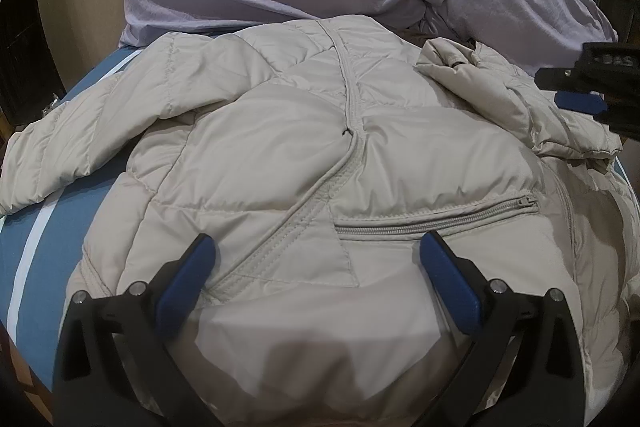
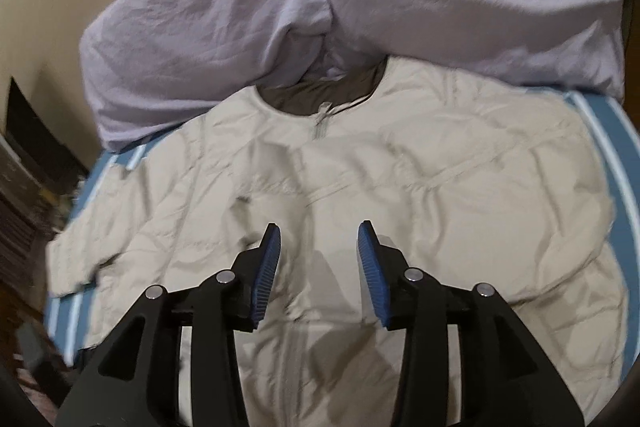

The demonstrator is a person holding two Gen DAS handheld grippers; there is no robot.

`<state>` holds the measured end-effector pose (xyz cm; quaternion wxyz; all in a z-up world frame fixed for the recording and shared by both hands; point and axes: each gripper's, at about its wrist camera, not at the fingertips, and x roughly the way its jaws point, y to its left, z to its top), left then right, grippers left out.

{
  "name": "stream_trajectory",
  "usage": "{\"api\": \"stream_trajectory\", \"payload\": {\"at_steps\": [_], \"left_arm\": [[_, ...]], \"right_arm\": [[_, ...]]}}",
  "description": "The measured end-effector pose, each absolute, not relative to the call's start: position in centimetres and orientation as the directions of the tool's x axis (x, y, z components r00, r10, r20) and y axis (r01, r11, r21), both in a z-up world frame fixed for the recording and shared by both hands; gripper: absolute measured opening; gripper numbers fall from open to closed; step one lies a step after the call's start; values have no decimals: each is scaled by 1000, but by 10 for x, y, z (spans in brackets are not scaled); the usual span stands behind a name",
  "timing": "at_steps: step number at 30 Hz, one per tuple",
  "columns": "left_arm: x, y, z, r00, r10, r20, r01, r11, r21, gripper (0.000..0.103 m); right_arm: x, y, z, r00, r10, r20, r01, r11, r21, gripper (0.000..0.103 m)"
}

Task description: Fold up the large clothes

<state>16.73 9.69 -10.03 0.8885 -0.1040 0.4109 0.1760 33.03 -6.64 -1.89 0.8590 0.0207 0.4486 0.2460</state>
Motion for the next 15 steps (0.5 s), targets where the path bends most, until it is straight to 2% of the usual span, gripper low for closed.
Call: {"api": "stream_trajectory", "payload": {"at_steps": [3,11,15], "left_arm": [[167,97,-100,600,228,-767,-398,916,-40,101],[168,97,-100,601,228,-766,-398,916,-40,101],[167,97,-100,601,228,-766,-398,916,-39,101]], "right_arm": [[335,-58,-23,536,371,-758,-391,905,166,45],[338,-32,-51,542,299,-786,-404,912,68,48],[336,-30,-52,546,302,-781,-405,912,69,48]]}}
